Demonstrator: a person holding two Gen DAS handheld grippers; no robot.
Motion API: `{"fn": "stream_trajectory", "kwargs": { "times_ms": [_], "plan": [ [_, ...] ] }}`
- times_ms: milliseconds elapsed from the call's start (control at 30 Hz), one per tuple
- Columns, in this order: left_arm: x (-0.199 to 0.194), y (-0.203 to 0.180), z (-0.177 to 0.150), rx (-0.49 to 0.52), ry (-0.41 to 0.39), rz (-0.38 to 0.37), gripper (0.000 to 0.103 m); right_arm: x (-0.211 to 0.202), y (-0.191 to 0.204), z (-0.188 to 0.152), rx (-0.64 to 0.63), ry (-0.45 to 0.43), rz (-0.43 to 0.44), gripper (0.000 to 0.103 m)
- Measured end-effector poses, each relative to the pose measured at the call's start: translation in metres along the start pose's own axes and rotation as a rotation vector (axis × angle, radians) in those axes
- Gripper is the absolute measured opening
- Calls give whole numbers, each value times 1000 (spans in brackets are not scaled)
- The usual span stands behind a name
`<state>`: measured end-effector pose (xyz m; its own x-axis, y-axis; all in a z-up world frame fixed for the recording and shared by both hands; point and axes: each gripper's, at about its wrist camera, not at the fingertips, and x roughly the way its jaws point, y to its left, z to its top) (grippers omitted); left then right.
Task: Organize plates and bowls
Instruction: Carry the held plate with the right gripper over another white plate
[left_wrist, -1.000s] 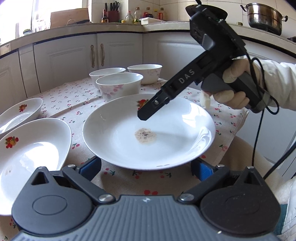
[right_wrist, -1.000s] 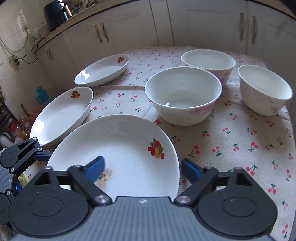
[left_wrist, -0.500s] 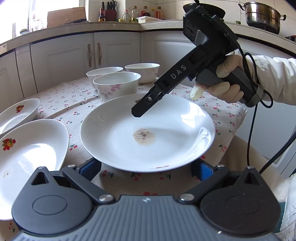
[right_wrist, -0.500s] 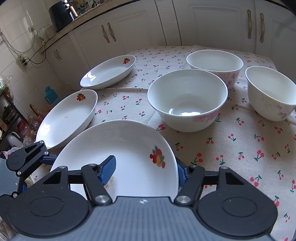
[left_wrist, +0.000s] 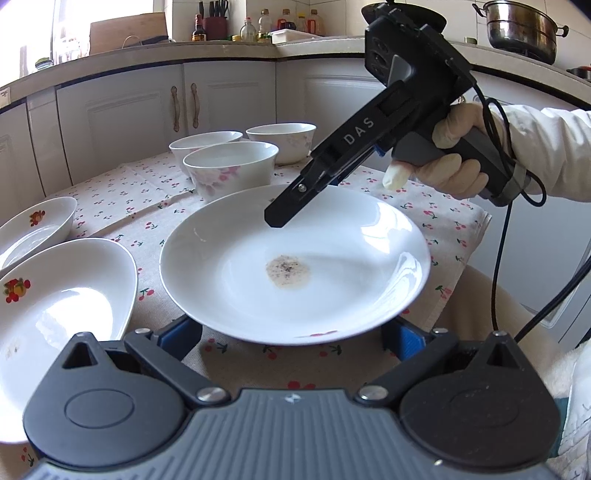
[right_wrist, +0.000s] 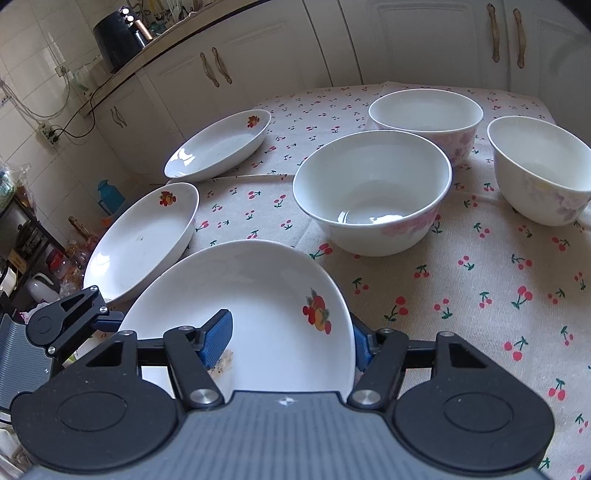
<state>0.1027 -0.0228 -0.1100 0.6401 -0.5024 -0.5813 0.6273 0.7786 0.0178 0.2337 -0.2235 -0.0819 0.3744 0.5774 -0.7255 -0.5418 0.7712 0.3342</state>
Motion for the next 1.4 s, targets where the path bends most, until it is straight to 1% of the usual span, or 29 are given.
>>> {"fn": "stream_trajectory", "kwargs": {
  "times_ms": [400,733,1033,1400],
  "plan": [
    [0,-1,4,-16,10,-16,102,-5,3,0,9,-4,-5,70],
    [-21,7,10,-41,-11,-23,102,-16,21,10,-18,-13,-18,70],
    [-52,29,11,-48,-30,26,102,-6,53,33,-59,-20,-4,70],
    [-80,73,-2,-78,-13,112,102,39,101,72,-126,-3,55,70]
  ]
}}
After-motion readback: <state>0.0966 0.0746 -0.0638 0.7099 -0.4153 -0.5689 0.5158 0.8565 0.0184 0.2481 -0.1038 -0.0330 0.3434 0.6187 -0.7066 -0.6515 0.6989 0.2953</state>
